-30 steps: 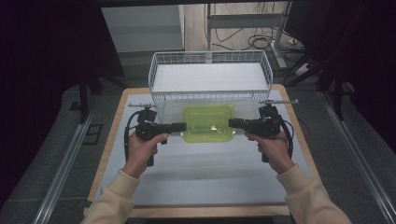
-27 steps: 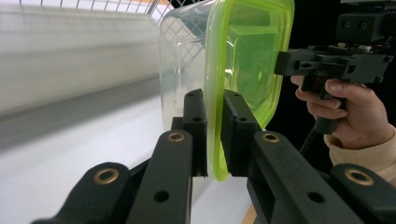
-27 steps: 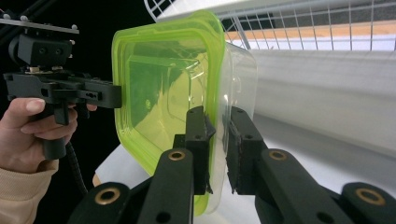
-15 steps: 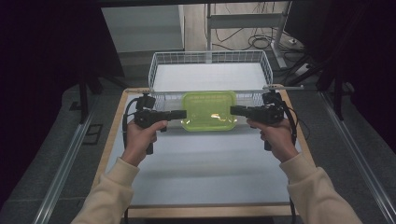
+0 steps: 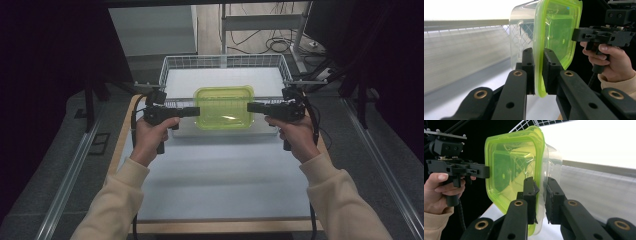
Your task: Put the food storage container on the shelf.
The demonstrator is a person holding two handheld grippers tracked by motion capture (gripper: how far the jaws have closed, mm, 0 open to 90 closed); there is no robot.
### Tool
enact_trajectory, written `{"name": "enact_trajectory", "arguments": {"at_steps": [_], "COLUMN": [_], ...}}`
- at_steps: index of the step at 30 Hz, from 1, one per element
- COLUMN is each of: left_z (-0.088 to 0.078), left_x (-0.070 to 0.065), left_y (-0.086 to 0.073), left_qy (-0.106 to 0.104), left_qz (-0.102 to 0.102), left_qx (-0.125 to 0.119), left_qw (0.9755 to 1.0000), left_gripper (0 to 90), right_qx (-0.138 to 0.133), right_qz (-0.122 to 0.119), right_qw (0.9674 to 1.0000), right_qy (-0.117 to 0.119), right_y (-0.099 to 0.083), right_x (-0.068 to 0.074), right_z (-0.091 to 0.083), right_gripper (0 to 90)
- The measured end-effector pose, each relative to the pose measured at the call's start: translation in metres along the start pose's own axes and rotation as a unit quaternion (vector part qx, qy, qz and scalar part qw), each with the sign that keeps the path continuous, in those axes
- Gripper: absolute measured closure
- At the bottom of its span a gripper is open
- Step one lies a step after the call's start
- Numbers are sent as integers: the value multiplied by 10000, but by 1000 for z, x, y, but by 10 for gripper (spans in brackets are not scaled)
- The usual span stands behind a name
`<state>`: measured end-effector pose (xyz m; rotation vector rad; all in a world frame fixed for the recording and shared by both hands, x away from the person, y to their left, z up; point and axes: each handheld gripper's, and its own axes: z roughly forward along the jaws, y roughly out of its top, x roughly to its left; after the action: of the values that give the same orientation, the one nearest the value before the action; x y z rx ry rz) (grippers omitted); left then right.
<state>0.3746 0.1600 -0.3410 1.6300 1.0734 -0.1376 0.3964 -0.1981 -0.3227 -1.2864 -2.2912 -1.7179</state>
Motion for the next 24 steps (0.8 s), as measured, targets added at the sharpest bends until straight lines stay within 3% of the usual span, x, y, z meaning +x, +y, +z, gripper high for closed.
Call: {"name": "enact_trajectory", "arguments": {"at_steps": [11, 24], "left_z": [4, 13], "left_x": [4, 8], "left_y": [17, 53], "left_qy": [40, 120], "left_qz": [12, 77], "left_qx": [-12, 1], "left_qw": [10000, 9999], "left_gripper": [818, 816], "right_qx": [-40, -133], "right_qz": [38, 68], "right_qw": [10000, 9997], "right_qy": [-62, -169], "right_y": [17, 44], "right_x": [-6, -15], "right_z": [4, 7], "right_gripper": [806, 806]}}
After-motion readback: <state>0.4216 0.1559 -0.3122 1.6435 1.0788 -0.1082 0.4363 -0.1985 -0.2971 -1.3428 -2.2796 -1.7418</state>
